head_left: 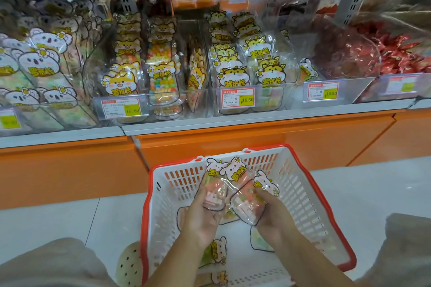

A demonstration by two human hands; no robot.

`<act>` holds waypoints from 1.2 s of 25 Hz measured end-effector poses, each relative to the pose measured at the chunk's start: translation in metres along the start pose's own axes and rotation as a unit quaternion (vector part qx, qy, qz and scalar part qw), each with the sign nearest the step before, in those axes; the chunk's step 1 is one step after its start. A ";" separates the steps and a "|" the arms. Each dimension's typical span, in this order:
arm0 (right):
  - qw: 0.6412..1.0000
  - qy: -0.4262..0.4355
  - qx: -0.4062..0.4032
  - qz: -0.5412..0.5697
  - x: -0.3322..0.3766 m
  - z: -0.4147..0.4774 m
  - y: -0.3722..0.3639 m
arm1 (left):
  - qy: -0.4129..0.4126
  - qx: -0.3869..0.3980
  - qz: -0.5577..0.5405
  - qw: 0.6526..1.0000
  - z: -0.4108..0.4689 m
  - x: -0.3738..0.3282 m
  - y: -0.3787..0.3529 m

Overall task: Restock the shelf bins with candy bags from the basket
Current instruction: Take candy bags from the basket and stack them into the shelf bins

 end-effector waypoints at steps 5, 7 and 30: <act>0.997 0.002 -0.034 -0.068 -0.015 -0.004 -0.004 | 0.002 0.077 0.005 0.997 0.004 0.002 0.008; 0.995 0.007 -0.037 -0.090 -0.015 -0.005 -0.005 | 0.017 0.095 0.034 0.995 0.007 0.000 0.012; 0.948 0.089 -0.020 -0.305 0.023 -0.021 -0.015 | -0.028 0.122 0.213 0.969 -0.011 -0.013 -0.015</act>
Point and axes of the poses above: each hand's wrist, its own z-axis towards the middle knuckle, its own y-axis out of the back of the hand, x = y × z, the point moved 1 cm from there along z, towards the middle knuckle, and after that the axes turned 11 degrees about -y, right-handed, at the moved point
